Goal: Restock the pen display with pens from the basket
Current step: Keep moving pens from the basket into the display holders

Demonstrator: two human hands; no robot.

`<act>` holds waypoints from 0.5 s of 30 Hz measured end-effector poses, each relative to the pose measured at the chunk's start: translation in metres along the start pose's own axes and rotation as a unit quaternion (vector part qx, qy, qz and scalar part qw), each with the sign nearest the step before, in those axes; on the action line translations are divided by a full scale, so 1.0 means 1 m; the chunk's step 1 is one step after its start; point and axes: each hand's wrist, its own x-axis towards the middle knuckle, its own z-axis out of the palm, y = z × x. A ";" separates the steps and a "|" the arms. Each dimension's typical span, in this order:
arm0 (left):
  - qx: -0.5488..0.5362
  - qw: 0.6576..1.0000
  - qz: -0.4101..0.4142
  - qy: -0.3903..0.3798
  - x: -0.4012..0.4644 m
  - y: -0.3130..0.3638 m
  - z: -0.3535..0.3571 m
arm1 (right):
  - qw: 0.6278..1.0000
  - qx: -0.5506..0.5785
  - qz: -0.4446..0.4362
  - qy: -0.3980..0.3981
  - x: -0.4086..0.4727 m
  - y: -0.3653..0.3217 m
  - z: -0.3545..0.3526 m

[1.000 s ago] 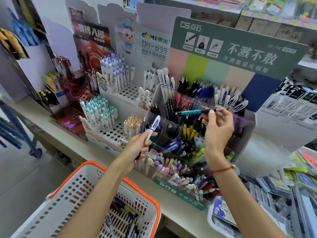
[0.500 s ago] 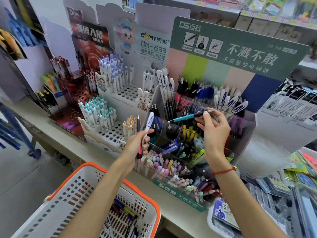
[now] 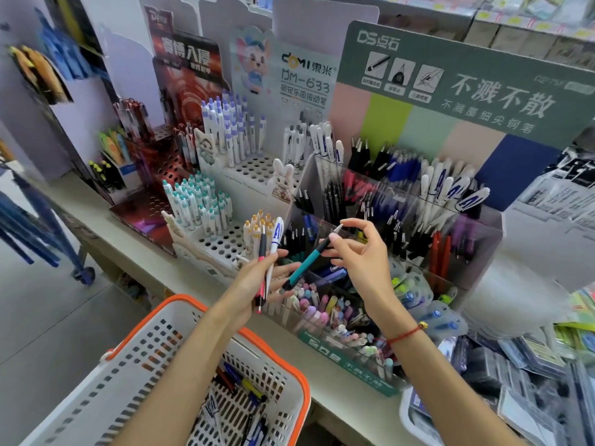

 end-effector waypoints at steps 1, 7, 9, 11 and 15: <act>0.005 1.000 -0.009 -0.017 -0.003 0.000 -0.001 | 1.000 -0.002 0.000 -0.008 -0.001 0.002 0.004; 0.006 0.998 -0.021 -0.066 -0.015 0.000 -0.009 | 1.000 -0.007 -0.002 -0.027 -0.004 0.010 0.016; -0.005 0.998 -0.016 -0.053 -0.015 -0.001 -0.011 | 1.000 0.000 0.006 -0.022 -0.003 0.009 0.015; -0.017 0.999 -0.013 -0.034 -0.014 -0.003 -0.011 | 1.000 0.013 0.009 -0.007 -0.001 0.007 0.011; -0.013 1.000 -0.005 -0.007 -0.008 -0.004 -0.006 | 0.999 0.016 -0.007 0.041 0.000 0.002 -0.004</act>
